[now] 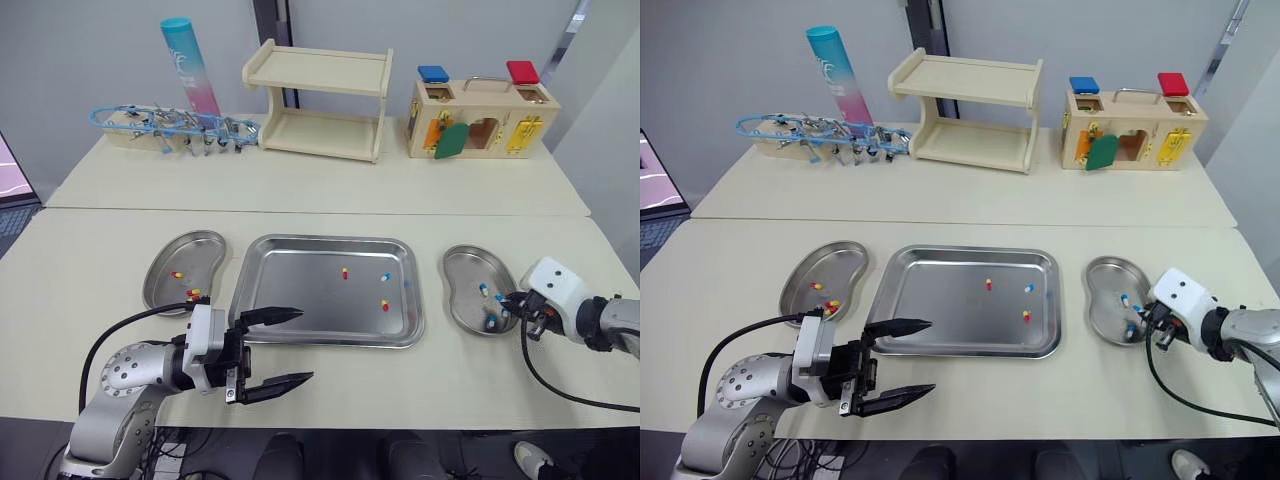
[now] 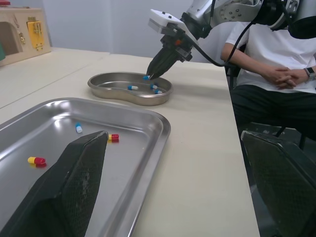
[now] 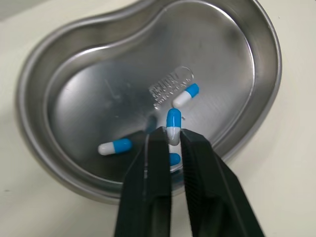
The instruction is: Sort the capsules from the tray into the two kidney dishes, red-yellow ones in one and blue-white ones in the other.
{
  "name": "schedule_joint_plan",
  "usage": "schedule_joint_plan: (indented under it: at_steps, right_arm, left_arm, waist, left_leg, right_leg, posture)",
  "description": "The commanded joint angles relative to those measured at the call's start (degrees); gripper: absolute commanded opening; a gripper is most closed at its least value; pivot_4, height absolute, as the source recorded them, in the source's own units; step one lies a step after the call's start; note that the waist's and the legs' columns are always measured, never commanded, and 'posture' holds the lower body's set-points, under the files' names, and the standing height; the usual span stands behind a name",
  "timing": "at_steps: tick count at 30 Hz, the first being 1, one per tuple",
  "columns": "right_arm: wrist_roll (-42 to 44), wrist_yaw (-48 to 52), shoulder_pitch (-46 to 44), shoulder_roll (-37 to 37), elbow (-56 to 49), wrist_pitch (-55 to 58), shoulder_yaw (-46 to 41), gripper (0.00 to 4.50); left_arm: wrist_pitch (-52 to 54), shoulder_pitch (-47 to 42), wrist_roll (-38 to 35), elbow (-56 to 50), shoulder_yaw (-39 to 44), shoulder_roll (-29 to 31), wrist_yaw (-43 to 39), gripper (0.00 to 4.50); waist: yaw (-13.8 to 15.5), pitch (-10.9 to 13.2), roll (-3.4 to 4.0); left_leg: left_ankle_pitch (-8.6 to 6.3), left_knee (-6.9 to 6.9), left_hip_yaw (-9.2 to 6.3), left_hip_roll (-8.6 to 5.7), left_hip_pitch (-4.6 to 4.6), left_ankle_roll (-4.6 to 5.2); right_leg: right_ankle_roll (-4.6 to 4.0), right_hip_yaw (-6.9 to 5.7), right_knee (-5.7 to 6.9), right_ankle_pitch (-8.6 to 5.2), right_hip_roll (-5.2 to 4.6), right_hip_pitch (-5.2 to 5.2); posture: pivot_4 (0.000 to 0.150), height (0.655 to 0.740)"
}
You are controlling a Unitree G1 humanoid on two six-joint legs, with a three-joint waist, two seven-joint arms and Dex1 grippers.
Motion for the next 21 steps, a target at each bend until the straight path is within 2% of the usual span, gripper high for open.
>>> schedule_joint_plan:
  at_steps: [1, 6, 9, 13, 16, 21]
  right_arm:
    - [0.3, -0.8, -1.6, 0.7, 0.7, -2.6, -2.0, 1.81]
    - [1.5, 1.6, 1.0, 1.0, 1.3, -10.2, -4.0, 3.4]
    - [4.2, 3.2, 3.9, 3.3, 0.0, -16.6, -7.0, 4.42]
    - [6.6, 7.9, 11.9, 6.3, -1.6, -28.9, -12.1, 4.42]
    - [8.6, 10.3, 17.5, 7.9, -1.0, -33.1, -15.4, 4.42]
    - [8.9, 11.7, 22.0, 8.6, 4.9, -38.5, -19.2, 4.42]
  left_arm:
    - [-0.6, -0.2, -0.5, -1.9, 0.3, -0.5, 1.0, 4.5]
    - [0.9, 0.7, -0.8, -2.2, 3.0, -1.0, 6.3, 4.5]
    - [3.6, 2.1, 2.3, -1.6, 6.9, 0.1, 13.9, 4.5]
    - [7.8, 6.2, 4.4, 0.4, 14.6, 3.4, 19.7, 4.5]
    - [8.7, 9.4, 2.1, 3.4, 23.0, 3.7, 21.2, 4.5]
    - [8.1, 15.2, 3.4, 12.1, 34.7, 5.4, 21.4, 4.5]
  waist:
    - [0.0, 0.0, 0.0]
    - [0.3, 0.0, -0.01]
    - [0.3, 0.0, -0.02]
    - [0.3, 0.0, -0.02]
    - [0.4, 0.0, -0.03]
    - [0.1, 0.0, -0.04]
  left_leg:
    - [0.0, 0.0, 0.0, 0.0, 0.0, 0.0]
    - [0.0, 0.0, 0.0, 0.0, -0.01, 0.0]
    - [0.0, 0.0, -0.03, 0.0, -0.01, 0.0]
    - [0.0, -0.02, -0.03, 0.0, 0.01, 0.0]
    - [0.0, -0.03, -0.03, 0.0, 0.01, 0.0]
    - [0.0, -0.03, -0.01, 0.01, 0.11, 0.0]
  right_leg:
    - [0.0, 0.01, 0.0, 0.0, 0.0, 0.0]
    - [0.0, 0.0, -0.01, 0.0, 0.0, 0.0]
    - [0.0, -0.02, -0.01, 0.0, 0.0, 0.01]
    - [0.01, -0.02, -0.01, -0.01, 0.0, 0.01]
    - [0.01, -0.03, -0.03, -0.01, -0.01, 0.04]
    - [-0.01, -0.02, -0.01, -0.01, 0.0, 0.08]
  posture:
    - [0.15, 0.74]
    - [0.15, 0.74]
    - [0.15, 0.74]
    - [0.15, 0.74]
    - [0.15, 0.74]
    - [0.15, 0.74]
